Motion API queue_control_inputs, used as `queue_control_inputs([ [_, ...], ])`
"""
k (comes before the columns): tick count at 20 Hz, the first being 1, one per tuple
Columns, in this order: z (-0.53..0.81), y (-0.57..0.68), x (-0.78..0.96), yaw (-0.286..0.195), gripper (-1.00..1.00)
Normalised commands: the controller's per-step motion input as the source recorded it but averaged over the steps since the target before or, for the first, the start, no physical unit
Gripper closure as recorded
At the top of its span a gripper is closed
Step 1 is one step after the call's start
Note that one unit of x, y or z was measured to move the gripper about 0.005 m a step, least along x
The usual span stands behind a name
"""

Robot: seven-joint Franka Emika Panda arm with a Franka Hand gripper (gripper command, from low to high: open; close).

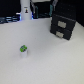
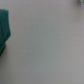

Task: Open the kcup holder, insert the kcup into the holder, and close the kcup holder

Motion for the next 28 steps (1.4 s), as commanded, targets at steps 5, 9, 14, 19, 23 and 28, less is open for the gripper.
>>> queue_control_inputs([
  [5,0.12,0.58,-0.22,-0.129,-1.00],
  [9,0.06,0.62,-0.29,-0.156,-1.00],
  [14,-0.02,0.65,-0.34,-0.195,-1.00],
  [19,-0.08,0.69,-0.37,-0.180,-1.00],
  [23,-0.15,0.69,-0.34,-0.172,-1.00],
  [28,-0.26,0.64,-0.29,-0.166,-1.00],
])
